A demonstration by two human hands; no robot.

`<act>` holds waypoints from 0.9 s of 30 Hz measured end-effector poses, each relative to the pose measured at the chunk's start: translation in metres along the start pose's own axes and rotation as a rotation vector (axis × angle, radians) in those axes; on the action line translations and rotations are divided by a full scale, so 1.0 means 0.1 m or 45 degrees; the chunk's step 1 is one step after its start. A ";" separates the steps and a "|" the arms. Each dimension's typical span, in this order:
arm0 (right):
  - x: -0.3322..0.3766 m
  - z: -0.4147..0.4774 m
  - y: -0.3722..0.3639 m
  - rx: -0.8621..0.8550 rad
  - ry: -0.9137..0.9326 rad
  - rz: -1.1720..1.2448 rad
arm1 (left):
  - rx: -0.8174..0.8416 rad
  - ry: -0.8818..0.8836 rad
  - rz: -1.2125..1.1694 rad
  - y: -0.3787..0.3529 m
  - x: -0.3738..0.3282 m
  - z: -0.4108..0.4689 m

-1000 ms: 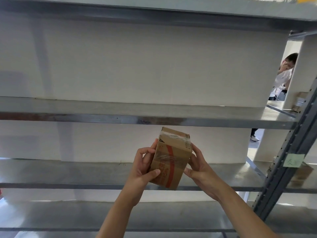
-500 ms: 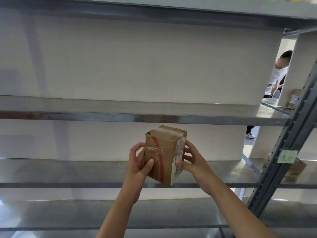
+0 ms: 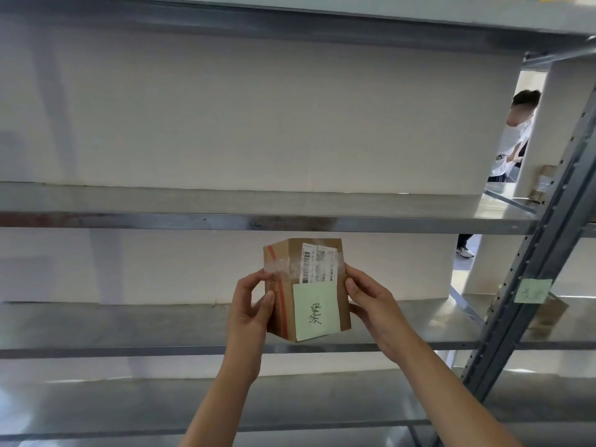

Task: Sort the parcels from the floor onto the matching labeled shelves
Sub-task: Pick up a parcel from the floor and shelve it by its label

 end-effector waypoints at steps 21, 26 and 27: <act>-0.18 0.02 0.06 0.326 -0.018 -0.143 | 0.123 0.057 0.112 -0.07 -0.03 -0.02; -0.11 -0.02 0.06 0.335 0.020 -0.181 | 0.268 0.070 0.097 -0.06 -0.06 -0.03; -0.10 -0.02 0.06 0.353 0.032 -0.173 | 0.310 0.045 0.147 -0.07 -0.08 -0.04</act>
Point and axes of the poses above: each hand's wrist, its own z-axis towards the middle knuckle, its own y-axis out of the back of the hand, x = y × z, the point moved 6 cm from there along z, towards the middle knuckle, and after that the axes turned 4 degrees about -x, right-handed, at the moved point
